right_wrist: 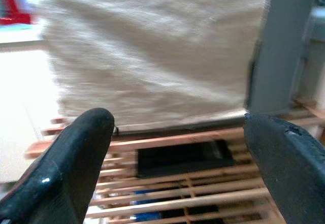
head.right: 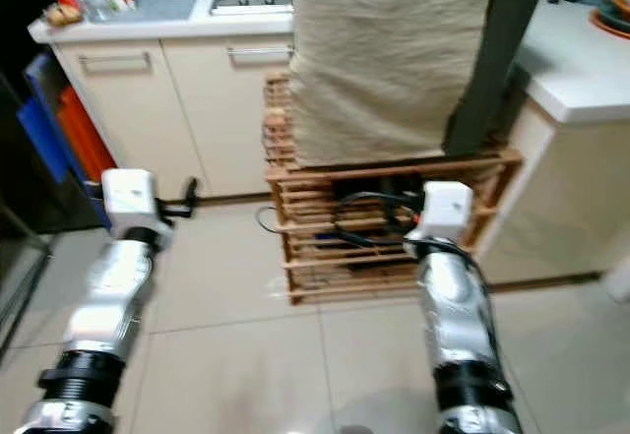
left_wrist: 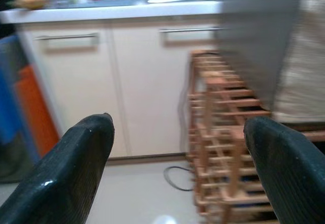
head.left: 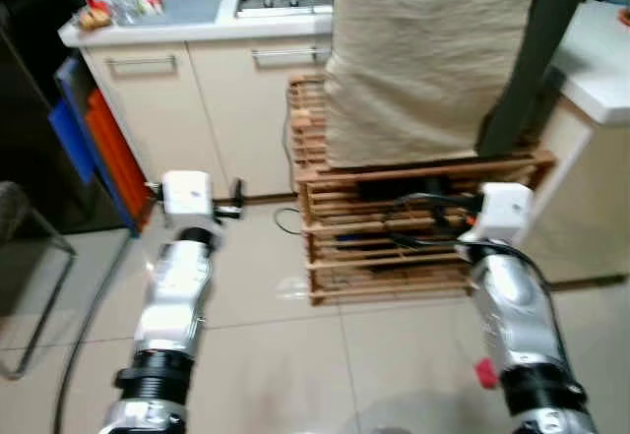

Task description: Restocking fridge

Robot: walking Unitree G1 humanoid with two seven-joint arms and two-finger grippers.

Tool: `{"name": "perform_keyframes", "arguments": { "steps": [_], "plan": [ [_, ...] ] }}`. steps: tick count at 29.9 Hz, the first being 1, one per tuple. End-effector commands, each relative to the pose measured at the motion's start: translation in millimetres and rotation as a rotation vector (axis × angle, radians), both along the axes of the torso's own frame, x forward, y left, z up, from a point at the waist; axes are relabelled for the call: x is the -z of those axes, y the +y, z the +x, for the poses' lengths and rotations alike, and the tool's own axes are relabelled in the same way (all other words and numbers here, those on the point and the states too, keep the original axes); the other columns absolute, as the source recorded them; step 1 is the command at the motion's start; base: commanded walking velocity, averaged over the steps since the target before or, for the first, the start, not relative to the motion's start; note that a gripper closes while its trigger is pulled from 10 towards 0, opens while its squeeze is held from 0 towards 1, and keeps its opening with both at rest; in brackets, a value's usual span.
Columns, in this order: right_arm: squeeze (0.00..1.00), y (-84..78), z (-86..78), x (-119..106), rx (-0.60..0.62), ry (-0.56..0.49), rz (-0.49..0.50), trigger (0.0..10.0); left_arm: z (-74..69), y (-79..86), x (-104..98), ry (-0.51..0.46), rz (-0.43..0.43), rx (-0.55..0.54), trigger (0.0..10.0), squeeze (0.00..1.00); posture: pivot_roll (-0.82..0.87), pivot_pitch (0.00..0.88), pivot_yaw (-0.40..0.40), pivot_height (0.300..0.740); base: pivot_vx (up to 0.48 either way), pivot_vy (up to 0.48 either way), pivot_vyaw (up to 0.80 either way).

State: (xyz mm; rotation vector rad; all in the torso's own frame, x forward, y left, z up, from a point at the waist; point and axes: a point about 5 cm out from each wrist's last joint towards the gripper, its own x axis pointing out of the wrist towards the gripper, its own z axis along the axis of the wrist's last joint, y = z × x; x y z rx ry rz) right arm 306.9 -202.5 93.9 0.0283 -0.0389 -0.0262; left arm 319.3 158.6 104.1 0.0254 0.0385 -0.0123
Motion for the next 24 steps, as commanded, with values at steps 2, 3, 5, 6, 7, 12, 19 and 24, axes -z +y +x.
{"name": "perform_keyframes", "arguments": {
  "steps": [2, 3, 5, 6, 7, 12, 19, 24],
  "plan": [
    [0.0, 6.2, 3.7, -5.8, -0.011, -0.025, 0.011, 10.0, 5.4, 6.5, -7.1, -0.022, 0.023, -0.003, 10.0, 0.0, -0.21, 0.0, 0.04, 0.74, 0.36, 0.319, 0.0],
    [0.0, 6.2, 3.9, -5.2, -0.009, -0.022, 0.013, 10.0, 6.7, 6.1, -7.7, -0.024, 0.024, -0.001, 10.0, 0.0, -0.21, 0.0, 0.04, 0.74, 0.356, 0.322, 0.0],
    [0.0, 5.8, 4.2, -2.9, -0.004, -0.005, 0.014, 10.0, 9.5, 4.5, -8.8, -0.023, 0.02, 0.006, 10.0, 0.0, -0.21, 0.0, 0.039, 0.74, 0.36, 0.319, 0.0],
    [0.0, 5.6, 4.3, -2.4, -0.003, -0.001, 0.018, 10.0, 11.0, 2.8, -9.8, -0.026, 0.016, 0.012, 10.0, 0.0, -0.21, 0.0, 0.039, 0.74, 0.364, 0.315, -0.5],
    [0.0, 5.6, 4.3, -2.4, -0.003, -0.001, 0.018, 10.0, 11.0, 2.8, -9.8, -0.026, 0.016, 0.012, 10.0, 0.0, -0.21, 0.0, 0.039, 0.74, 0.364, 0.315, -0.5],
    [0.0, 3.0, 7.4, -6.3, 0.003, -0.011, 0.013, 10.0, 14.1, -5.1, -12.0, -0.035, -0.005, 0.038, 10.0, 0.0, -0.23, 0.0, 0.047, 0.74, 0.36, 0.319, -0.8],
    [0.0, 0.1, 9.4, -9.0, 0.014, -0.021, 0.008, 10.0, 13.1, -4.9, -9.0, -0.027, -0.02, 0.027, 10.0, 0.0, -0.23, 0.0, 0.049, 0.74, 0.359, 0.319, -0.8],
    [0.0, 0.8, 9.8, -9.3, 0.009, -0.022, 0.004, 10.0, 12.2, -4.8, -8.6, -0.03, -0.021, 0.028, 10.0, 0.0, -0.22, 0.0, 0.044, 0.74, 0.36, 0.317, -0.8]
  ]
}}
